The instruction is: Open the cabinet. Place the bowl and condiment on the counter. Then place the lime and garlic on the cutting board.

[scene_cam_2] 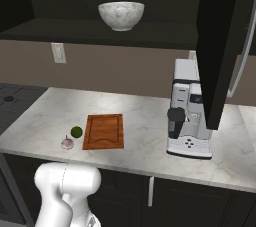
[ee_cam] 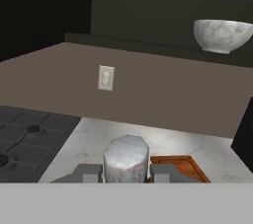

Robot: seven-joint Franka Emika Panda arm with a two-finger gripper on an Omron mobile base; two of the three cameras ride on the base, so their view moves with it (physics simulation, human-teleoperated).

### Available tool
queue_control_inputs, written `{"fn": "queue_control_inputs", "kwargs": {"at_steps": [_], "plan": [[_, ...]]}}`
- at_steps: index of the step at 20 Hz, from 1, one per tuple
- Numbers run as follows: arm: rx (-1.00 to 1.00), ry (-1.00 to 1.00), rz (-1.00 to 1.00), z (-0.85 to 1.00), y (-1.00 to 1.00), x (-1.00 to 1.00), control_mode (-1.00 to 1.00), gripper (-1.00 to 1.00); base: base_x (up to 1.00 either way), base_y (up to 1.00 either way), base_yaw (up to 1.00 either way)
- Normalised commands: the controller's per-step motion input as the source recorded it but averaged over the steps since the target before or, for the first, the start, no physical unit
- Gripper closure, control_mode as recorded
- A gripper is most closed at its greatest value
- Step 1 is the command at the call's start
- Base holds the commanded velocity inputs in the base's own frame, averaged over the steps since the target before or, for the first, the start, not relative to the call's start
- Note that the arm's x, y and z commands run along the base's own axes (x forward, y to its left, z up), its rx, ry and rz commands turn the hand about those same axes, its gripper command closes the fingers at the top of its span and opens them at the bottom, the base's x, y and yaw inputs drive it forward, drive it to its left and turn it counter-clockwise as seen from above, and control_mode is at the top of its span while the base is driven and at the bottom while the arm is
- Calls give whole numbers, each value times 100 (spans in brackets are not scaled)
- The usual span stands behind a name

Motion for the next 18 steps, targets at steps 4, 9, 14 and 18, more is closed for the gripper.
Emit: {"fn": "queue_control_inputs", "kwargs": {"at_steps": [4, 9, 14, 18], "plan": [[0, 0, 0, -9, 0, 0, -100, 100, 0, 0, 0], [0, 0, 0, -6, 2, 16, -100, 100, 0, 0, 0], [0, 0, 0, -14, 7, 25, -100, 100, 0, 0, 0], [0, 0, 0, -22, 20, 26, -100, 100, 0, 0, 0]]}}
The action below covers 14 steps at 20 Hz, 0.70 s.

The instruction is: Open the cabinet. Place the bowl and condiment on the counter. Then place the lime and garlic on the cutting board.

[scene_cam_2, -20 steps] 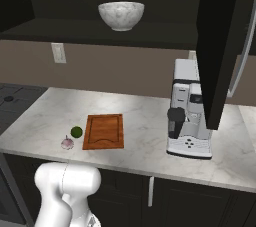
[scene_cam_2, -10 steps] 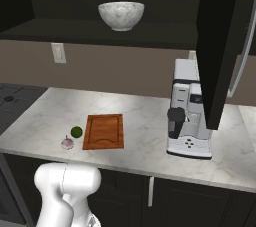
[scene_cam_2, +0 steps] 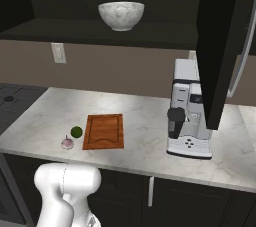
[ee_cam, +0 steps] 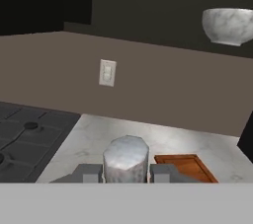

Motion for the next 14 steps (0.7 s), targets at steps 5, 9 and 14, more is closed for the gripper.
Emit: {"fn": "queue_control_inputs", "kwargs": {"at_steps": [5, 9, 14], "plan": [[0, 0, 0, -24, 35, 14, -100, 100, 0, 0, 0], [0, 0, 0, -10, 23, 4, -100, 100, 0, 0, 0], [1, 0, 2, -5, 1, 4, -100, 100, 0, 0, 0]]}}
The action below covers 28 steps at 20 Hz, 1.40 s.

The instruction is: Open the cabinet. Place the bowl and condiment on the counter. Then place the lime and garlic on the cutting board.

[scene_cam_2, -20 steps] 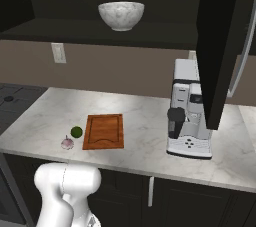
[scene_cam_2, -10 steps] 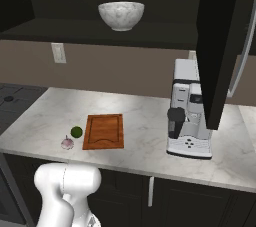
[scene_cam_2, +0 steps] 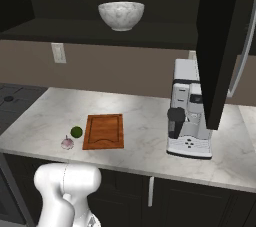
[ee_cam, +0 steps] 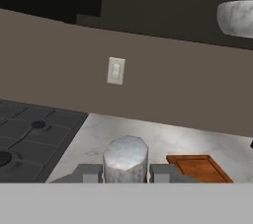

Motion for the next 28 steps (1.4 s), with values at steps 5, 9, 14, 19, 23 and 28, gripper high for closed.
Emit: {"fn": "queue_control_inputs", "kwargs": {"at_steps": [5, 9, 14, 19, 23, 28], "plan": [[0, 0, 8, -13, 0, 4, -100, 100, 0, 0, 0], [0, 0, 8, -16, 0, 3, -100, 100, 0, 0, 0], [0, 0, 8, -17, 0, 15, -100, 100, 0, 0, 0], [1, 0, 3, -15, 0, 44, -100, 100, 0, 0, 0], [4, 0, 0, -11, 6, 44, -100, 100, 0, 0, 0], [6, 1, 0, -15, 3, 29, -100, 100, 0, 0, 0]]}}
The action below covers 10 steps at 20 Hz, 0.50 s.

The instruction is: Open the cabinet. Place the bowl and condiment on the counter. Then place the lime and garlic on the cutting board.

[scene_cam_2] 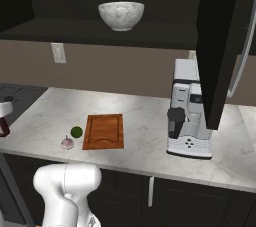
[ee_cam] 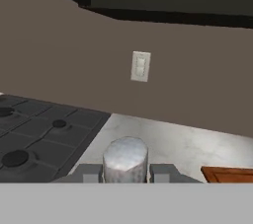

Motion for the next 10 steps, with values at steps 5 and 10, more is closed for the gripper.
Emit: {"fn": "queue_control_inputs", "kwargs": {"at_steps": [5, 10], "plan": [[9, 0, 0, -11, 11, 1, -100, 100, 0, 0, 0], [9, 0, 0, -6, 12, 0, -100, 100, 0, 0, 0]]}}
